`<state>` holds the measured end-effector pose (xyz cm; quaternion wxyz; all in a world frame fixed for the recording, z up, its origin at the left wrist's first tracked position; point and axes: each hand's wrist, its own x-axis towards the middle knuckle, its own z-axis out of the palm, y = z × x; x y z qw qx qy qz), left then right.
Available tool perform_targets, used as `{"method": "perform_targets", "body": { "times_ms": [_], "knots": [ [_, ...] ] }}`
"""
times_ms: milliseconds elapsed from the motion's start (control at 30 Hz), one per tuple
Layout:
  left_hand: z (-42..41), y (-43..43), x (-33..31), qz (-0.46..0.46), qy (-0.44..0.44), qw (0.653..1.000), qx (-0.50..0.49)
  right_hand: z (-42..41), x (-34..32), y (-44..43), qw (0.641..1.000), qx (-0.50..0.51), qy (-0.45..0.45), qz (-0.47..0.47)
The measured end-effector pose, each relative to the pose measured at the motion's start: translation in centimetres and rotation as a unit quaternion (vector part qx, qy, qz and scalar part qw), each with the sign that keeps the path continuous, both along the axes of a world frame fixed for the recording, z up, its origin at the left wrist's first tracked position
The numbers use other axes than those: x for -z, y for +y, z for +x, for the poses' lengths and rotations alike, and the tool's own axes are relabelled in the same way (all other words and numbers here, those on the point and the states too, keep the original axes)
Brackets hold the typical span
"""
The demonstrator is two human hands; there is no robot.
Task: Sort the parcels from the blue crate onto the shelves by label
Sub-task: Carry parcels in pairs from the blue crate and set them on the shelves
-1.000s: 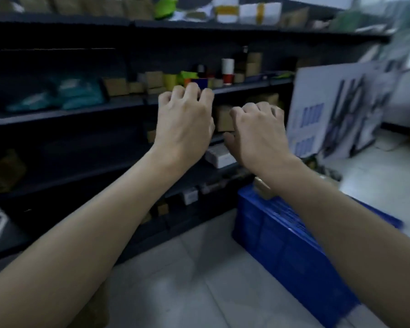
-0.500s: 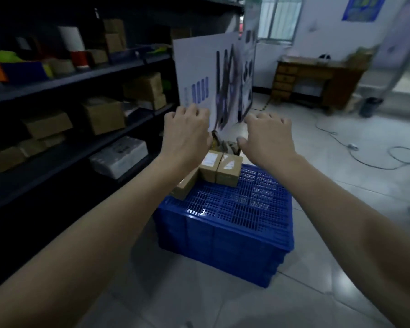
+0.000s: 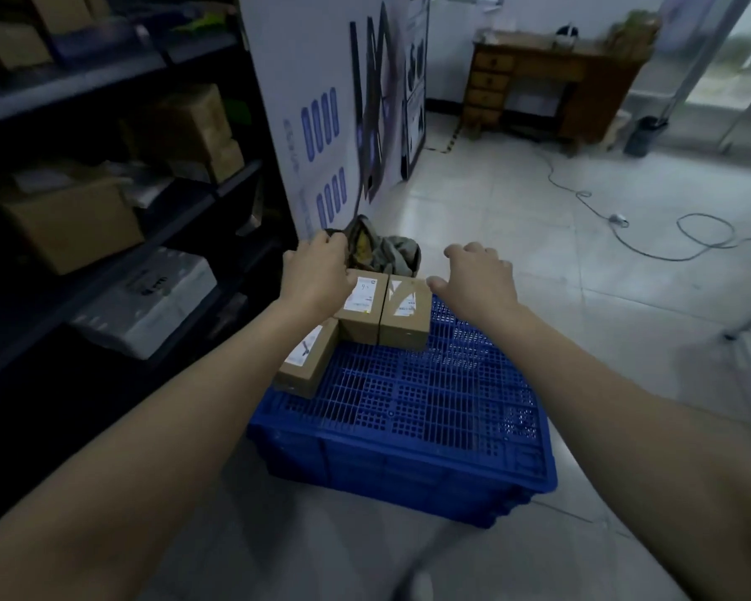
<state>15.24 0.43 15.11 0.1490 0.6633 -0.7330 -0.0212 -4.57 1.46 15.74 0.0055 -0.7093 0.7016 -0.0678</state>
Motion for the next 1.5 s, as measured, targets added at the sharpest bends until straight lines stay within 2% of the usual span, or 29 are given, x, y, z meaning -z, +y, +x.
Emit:
{"method": "perform_targets", "body": {
  "times_ms": [200, 333, 467, 600, 867, 1033, 1233, 1333, 1500],
  "knots": [
    [-0.4, -8.4, 5.9, 0.107, 0.048, 0.992, -0.044, -1.7, 5.1, -9.0, 0.996, 0.002, -0.029, 0.084],
    [-0.7, -13.8, 9.7, 0.133, 0.093, 0.985, -0.067, -2.9, 8.7, -15.0, 0.985, 0.016, -0.1, 0.139],
    [-0.9, -17.9, 13.8, 0.202, 0.11, 0.968, -0.098, -3.7, 12.7, -19.1, 0.973, 0.03, -0.137, 0.184],
    [-0.9, -21.5, 18.5, 0.259, 0.178, 0.941, -0.123, -4.4, 17.4, -22.4, 0.963, 0.049, -0.139, 0.224],
    [-0.6, -27.4, 28.5, 0.281, 0.204, 0.929, -0.129, -5.8, 27.7, -26.5, 0.955, 0.058, -0.124, 0.263],
    [-1.2, -30.1, 32.9, 0.276, 0.215, 0.928, -0.131, -5.9, 33.0, -28.4, 0.94, 0.092, -0.194, 0.266],
    [-1.9, -32.0, 36.4, 0.295, 0.163, 0.931, -0.139, -5.8, 37.2, -30.1, 0.913, 0.114, -0.234, 0.314],
    [-2.1, -32.8, 37.4, 0.301, 0.189, 0.922, -0.154, -6.2, 38.3, -31.2, 0.88, 0.11, -0.352, 0.299],
    [-2.4, -34.3, 38.3, 0.313, 0.225, 0.909, -0.161, -8.0, 40.2, -32.7, 0.781, 0.189, -0.522, 0.287]
  ]
}}
